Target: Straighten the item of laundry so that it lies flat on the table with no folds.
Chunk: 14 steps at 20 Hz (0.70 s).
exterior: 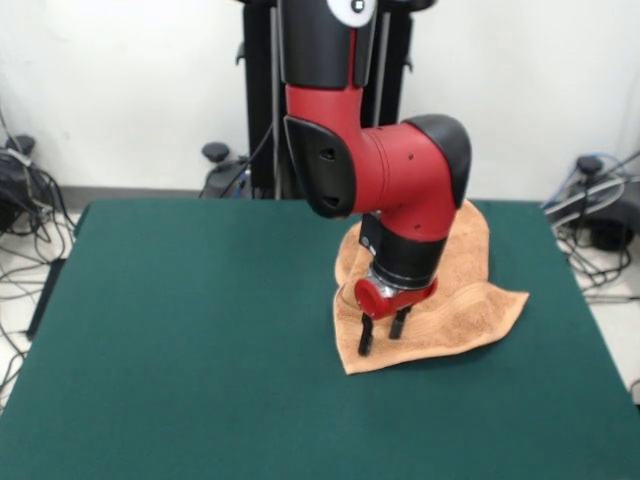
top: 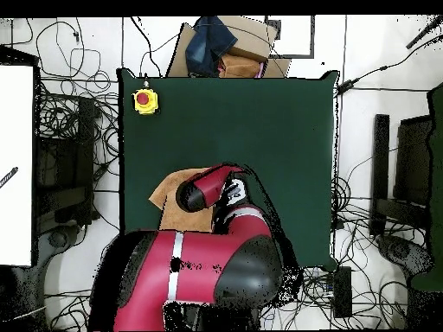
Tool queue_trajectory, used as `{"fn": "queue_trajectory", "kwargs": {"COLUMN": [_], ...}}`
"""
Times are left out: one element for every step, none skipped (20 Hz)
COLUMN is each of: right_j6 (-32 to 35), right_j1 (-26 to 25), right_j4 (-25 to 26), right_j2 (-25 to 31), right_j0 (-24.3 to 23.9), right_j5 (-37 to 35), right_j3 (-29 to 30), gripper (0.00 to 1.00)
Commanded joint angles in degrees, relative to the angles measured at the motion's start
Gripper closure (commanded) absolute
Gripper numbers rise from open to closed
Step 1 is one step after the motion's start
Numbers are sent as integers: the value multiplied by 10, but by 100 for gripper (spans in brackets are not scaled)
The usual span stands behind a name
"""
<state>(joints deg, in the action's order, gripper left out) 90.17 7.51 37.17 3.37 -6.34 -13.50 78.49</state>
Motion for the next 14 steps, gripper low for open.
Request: {"fn": "queue_trajectory", "kwargs": {"right_j6": [-52,-53,-54,-55,-55,-56,-57,-58,-59,-60,-59,-59,-58,-60], "right_j1": [-47,-47,-46,-43,-39,-35,-33,-31,-30,-31,-33,-35,-36,-35], "right_j4": [28,28,29,28,27,25,25,25,25,26,27,28,30,30], "right_j2": [35,35,34,33,32,31,31,30,29,28,27,28,29,32], "right_j0": [-5,-5,-5,-4,-4,-4,-4,-4,-5,-5,-4,-4,-4,-7], "right_j5": [-86,-88,-92,-96,-100,-107,-109,-112,-114,-116,-114,-111,-108,-105], "right_j3": [-13,-12,-11,-10,-6,-3,0,1,2,0,-1,-4,-4,-2], "gripper": [0,0,0,0,0,0,0,0,0,0,0,0,0,0]}}
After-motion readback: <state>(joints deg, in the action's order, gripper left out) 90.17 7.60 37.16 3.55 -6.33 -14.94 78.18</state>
